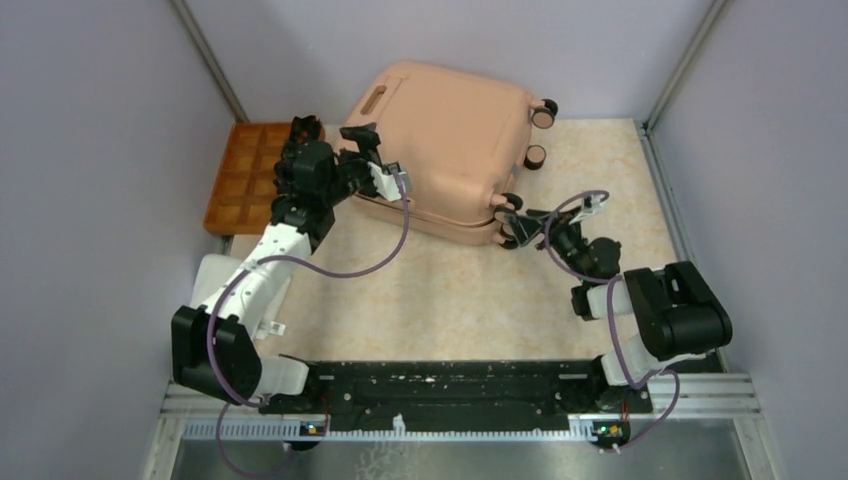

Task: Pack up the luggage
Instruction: Zip the luggage at the center of the board.

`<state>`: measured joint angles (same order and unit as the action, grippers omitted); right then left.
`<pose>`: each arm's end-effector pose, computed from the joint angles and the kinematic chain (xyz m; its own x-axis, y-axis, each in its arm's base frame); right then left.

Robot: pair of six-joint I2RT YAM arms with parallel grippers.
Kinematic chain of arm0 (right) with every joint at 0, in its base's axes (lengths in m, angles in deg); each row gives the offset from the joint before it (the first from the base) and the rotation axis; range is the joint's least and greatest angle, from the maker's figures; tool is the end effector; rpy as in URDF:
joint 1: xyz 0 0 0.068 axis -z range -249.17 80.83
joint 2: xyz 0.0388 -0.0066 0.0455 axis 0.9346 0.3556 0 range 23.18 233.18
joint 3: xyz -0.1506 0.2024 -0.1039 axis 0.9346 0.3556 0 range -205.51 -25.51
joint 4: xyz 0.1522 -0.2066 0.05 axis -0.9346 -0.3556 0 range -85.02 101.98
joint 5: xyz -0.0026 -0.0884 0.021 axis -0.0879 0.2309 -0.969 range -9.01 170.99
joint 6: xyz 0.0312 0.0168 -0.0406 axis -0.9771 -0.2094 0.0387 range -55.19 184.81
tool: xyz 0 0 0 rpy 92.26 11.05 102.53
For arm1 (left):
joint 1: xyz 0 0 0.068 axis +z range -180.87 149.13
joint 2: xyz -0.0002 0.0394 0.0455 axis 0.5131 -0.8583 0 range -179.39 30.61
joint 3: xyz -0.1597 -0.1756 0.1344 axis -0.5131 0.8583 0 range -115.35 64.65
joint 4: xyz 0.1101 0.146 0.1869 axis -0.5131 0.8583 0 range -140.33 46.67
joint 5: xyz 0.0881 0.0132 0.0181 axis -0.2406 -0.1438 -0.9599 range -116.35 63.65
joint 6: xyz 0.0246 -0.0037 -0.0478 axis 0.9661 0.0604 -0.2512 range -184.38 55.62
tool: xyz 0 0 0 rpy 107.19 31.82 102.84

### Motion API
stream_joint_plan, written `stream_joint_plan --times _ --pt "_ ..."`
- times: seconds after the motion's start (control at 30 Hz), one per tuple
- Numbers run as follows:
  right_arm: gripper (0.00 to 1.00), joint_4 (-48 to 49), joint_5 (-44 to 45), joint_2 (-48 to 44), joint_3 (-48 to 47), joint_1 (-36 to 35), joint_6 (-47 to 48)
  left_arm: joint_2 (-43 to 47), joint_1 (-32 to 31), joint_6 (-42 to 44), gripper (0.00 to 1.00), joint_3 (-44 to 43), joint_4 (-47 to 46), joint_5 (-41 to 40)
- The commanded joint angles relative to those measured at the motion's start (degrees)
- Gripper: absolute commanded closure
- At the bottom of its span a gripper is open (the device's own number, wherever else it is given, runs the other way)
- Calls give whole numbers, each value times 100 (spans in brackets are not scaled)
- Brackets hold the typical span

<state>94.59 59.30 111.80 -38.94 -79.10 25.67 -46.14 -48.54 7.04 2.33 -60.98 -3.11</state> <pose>0.2345 0.0545 0.1698 -0.2302 0.5551 -0.7993 -0.4847 0.6468 0.5888 0.2990 -0.1099 0.3605 0.6000 0.7229 -0.3425 0.2677 0.2220 0.9376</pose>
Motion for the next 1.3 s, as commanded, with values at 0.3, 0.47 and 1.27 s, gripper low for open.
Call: stream_joint_plan --times 0.3,0.47,1.27 --pt "1 1530 -1938 1160 -1311 -40 -2584 -105 588 -1999 2 -395 2610 -371" --pt "1 503 -1959 661 -1466 -98 -2202 -269 780 -1497 2 -299 2486 -778" --pt "2 645 -1494 -184 -1976 -315 -3840 685 624 2941 1 3248 -2109 1606"
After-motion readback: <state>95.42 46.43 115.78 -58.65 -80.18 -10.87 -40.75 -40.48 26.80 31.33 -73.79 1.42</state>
